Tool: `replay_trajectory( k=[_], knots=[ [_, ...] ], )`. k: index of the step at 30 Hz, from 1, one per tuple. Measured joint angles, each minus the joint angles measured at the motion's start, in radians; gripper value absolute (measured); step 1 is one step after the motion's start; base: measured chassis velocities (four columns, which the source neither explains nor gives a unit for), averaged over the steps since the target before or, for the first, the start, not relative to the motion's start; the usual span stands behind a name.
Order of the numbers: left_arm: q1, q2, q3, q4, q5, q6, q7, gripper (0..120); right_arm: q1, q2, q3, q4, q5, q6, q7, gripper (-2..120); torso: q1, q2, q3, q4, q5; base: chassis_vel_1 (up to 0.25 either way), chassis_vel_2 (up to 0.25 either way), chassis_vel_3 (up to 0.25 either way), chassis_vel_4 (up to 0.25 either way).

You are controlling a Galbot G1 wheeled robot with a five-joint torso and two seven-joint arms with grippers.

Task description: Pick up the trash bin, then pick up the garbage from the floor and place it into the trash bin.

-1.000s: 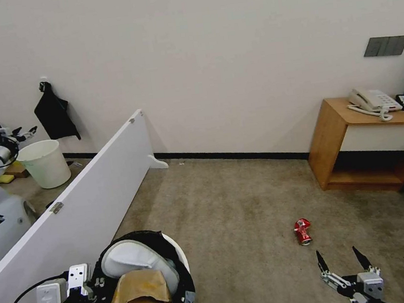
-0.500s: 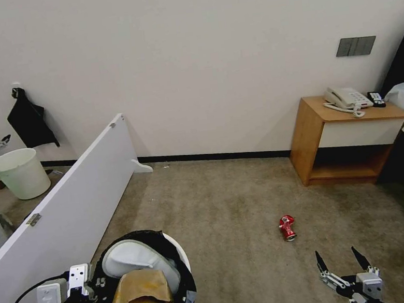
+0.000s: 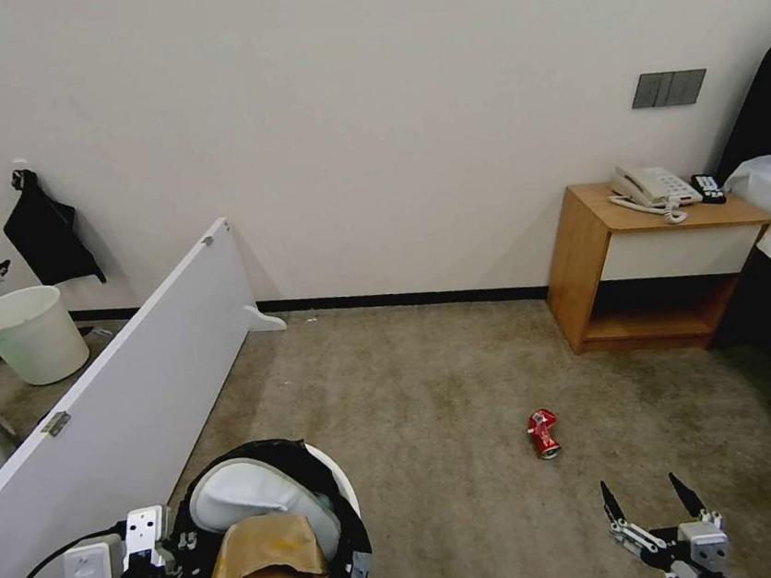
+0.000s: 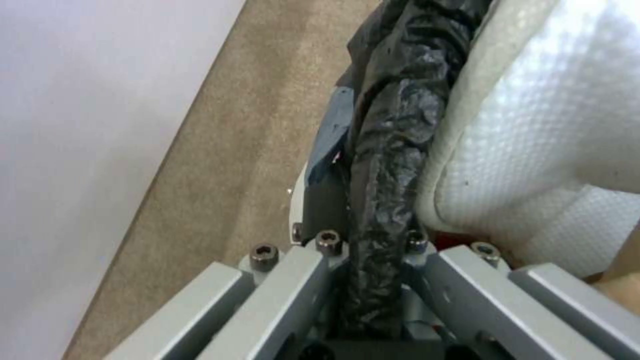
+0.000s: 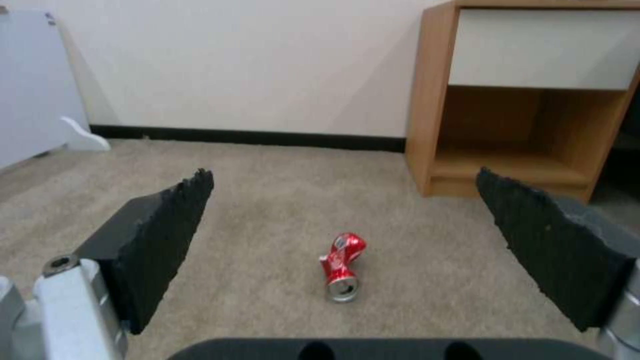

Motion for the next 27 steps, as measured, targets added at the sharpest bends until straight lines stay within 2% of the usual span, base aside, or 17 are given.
replay_trajectory(
  k=[7,27],
  knots=[
    [0.003,-0.015,-0.012,-0.002,-0.006,0.009,-0.002,0,0.001,0.011,-0.008,-0.018,0.015,0.0,-0.007,100,0.0,0.0,0.0,0.0,0.0,0.0,0.0,0.0,0.0],
    [-0.001,-0.015,-0.006,-0.006,0.001,0.012,-0.002,0,0.005,0.004,-0.007,-0.016,0.04,-0.001,-0.014,100,0.0,0.0,0.0,-0.0001,-0.0001,-0.015,0.012,0.014,-0.015]
  ],
)
